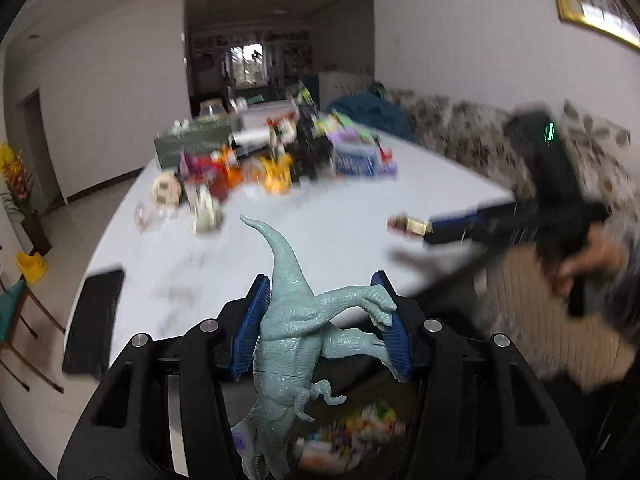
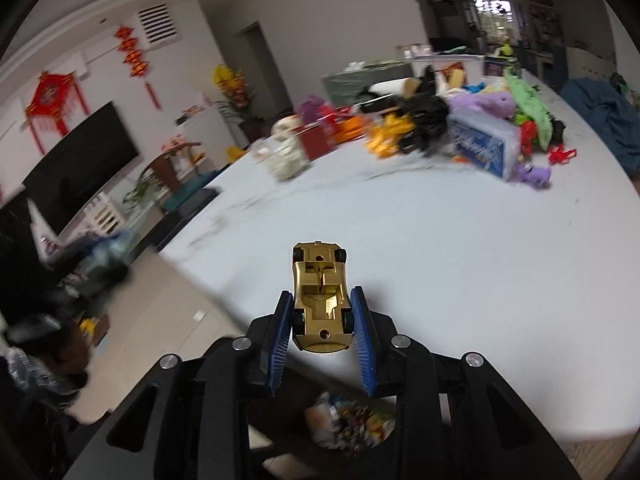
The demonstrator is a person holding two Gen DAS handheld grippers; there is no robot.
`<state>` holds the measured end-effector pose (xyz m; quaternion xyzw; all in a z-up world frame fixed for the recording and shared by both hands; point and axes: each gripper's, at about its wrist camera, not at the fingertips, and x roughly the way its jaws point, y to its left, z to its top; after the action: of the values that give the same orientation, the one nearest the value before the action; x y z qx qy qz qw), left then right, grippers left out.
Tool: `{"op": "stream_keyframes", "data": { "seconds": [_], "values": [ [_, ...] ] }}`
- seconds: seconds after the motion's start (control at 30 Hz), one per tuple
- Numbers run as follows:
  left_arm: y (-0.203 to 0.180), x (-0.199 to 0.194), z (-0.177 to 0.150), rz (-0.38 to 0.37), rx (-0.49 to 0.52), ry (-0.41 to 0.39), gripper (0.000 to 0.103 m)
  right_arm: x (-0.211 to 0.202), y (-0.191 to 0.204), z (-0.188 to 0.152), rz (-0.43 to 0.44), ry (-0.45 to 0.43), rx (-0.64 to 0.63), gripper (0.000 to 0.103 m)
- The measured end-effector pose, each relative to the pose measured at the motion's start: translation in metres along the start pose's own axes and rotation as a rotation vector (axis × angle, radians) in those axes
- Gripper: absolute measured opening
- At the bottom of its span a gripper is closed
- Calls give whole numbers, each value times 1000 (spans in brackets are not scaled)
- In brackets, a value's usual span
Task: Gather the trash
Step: 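Lower the grey dinosaur and gold car into the cardboard box and open both grippers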
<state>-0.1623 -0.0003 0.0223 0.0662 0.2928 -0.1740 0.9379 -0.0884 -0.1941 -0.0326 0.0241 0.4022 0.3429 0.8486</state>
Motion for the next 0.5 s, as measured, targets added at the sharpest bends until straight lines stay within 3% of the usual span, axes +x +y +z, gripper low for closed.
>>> {"op": "stream_keyframes", "data": {
  "seconds": [0.13, 0.2, 0.23, 0.3, 0.33, 0.43, 0.5],
  "values": [
    [-4, 8, -44, -45, 23, 112, 52, 1, 28, -40, 72, 122, -5, 30],
    [-4, 29, -68, -100, 28, 220, 54, 17, 33, -58, 76, 195, -4, 30],
    [-5, 37, -77, -108, 28, 253, 66, 31, 32, -68, 80, 243, 12, 33],
    [-1, 60, -98, -126, 26, 321, 84, 52, 29, -81, 66, 297, 26, 59],
    [1, 67, -104, -114, 22, 335, 84, 62, 27, -87, 53, 316, 26, 58],
    [16, 79, -111, -107, -31, 364, 84, 61, 26, -83, 52, 305, 31, 56],
    [27, 71, -102, -106, -68, 331, 84, 38, 28, -61, 70, 219, 9, 56]
  ]
}}
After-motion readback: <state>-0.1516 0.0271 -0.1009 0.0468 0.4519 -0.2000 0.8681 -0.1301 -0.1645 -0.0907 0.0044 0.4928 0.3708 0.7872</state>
